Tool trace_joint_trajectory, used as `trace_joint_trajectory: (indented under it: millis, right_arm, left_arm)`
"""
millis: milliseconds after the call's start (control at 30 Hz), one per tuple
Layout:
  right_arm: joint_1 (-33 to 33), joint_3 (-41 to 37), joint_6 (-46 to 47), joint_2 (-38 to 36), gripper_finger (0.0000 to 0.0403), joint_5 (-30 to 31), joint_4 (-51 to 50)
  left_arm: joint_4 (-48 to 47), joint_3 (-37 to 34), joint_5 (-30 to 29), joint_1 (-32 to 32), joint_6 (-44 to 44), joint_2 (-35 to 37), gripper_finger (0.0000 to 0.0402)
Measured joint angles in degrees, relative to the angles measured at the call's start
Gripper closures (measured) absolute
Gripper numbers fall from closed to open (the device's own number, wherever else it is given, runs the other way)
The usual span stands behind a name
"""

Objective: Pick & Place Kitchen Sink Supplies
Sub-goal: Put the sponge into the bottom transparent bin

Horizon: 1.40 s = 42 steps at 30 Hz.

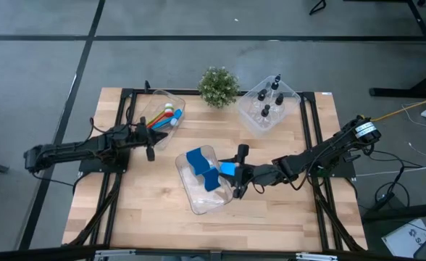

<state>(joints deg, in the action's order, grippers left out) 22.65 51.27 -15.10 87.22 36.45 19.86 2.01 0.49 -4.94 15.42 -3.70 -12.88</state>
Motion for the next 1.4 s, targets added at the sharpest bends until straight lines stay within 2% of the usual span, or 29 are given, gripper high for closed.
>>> trace_joint_trajectory:
  millis: [100,200,467,567,667,900,1067,1233,1400]
  right_arm:
    - [0.02,0.14,2.65,0.0,0.0191,0.0,-0.17]
    - [0.02,2.43,6.26,0.0,0.0191,0.0,-5.11]
    - [0.12,14.12,28.9,0.0,0.0191,-0.71,-39.75]
    - [0.9,15.92,34.08,0.0,0.0191,-2.57,-46.55]
    - [3.1,15.97,34.59,0.0,0.0191,-2.97,-48.03]
    - [9.06,14.38,35.22,0.0,0.0191,2.87,-50.49]
    - [11.92,9.23,40.28,0.0,0.0191,6.11,-51.05]
    - [12.59,2.47,43.77,0.02,0.0191,9.51,-50.58]
    - [11.5,0.07,45.32,0.04,0.0191,10.49,-50.1]
  left_arm:
    - [-0.6,0.0,-0.04,0.94,-0.01,-0.48,0.0396]
    - [-0.58,0.0,-0.03,1.01,0.0,-1.14,0.0393]
    - [-0.58,0.0,-0.05,0.99,-0.04,-1.27,0.0389]
    - [-0.58,0.0,-0.06,0.99,-0.04,-1.27,0.0391]
    - [-0.58,0.0,-0.06,0.99,-0.04,-1.27,0.0393]
    - [-0.58,0.0,-0.08,0.99,-0.07,-1.27,0.0389]
    - [-0.58,0.0,-0.08,0.99,-0.1,-1.27,0.0392]
    - [-0.58,0.0,-0.08,0.99,-0.15,-1.27,0.0395]
    - [-0.58,0.0,-0.1,0.99,-0.12,-1.27,0.0392]
